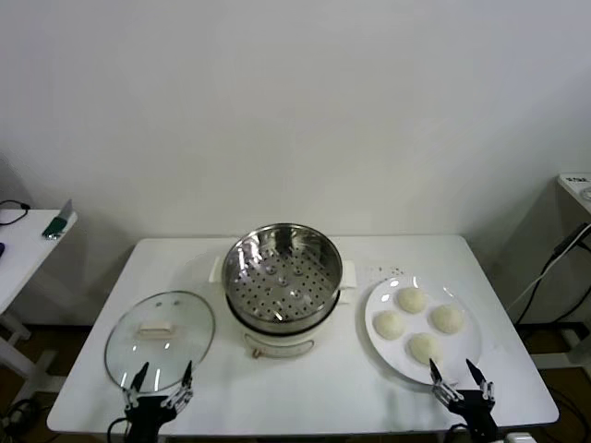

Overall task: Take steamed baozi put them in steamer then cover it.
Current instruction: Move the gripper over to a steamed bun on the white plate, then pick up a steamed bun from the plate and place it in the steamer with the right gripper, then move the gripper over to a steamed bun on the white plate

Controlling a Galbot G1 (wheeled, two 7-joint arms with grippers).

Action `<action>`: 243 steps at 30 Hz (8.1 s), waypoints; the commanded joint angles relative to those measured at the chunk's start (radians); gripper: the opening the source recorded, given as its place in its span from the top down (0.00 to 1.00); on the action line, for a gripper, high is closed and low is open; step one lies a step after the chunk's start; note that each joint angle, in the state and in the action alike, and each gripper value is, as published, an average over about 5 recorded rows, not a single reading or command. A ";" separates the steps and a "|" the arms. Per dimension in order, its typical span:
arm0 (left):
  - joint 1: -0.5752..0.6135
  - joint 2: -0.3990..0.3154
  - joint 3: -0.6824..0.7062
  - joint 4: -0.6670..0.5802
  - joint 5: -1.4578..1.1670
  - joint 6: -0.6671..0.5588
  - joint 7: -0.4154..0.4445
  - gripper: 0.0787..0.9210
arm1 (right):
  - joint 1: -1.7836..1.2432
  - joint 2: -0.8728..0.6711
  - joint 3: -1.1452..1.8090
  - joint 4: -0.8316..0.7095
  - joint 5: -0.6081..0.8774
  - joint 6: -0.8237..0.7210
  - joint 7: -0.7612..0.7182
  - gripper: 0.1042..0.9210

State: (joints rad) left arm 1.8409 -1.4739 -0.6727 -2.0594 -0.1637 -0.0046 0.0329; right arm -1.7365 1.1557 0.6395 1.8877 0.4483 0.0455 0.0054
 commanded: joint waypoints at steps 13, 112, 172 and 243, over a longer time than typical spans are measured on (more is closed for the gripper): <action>0.003 0.017 0.018 -0.010 0.000 -0.010 -0.001 0.12 | 0.553 -0.436 -0.084 -0.076 -0.108 -0.373 -0.179 0.12; 0.013 0.004 0.013 -0.021 0.036 -0.043 -0.004 0.12 | 2.725 -0.026 -2.119 -0.582 -0.143 0.344 -1.117 0.24; 0.018 -0.019 0.042 -0.027 0.057 -0.053 -0.017 0.12 | 2.655 0.114 -2.395 -0.907 0.210 0.418 -1.095 0.12; 0.013 -0.024 0.040 -0.007 0.071 -0.062 -0.022 0.12 | 2.396 -0.281 -2.323 -0.582 0.148 -0.367 -0.855 0.35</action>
State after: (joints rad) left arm 1.8534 -1.4971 -0.6342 -2.0647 -0.0948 -0.0681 0.0114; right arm 0.4885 0.8709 -1.6380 1.3106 0.5721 -0.3682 -0.7570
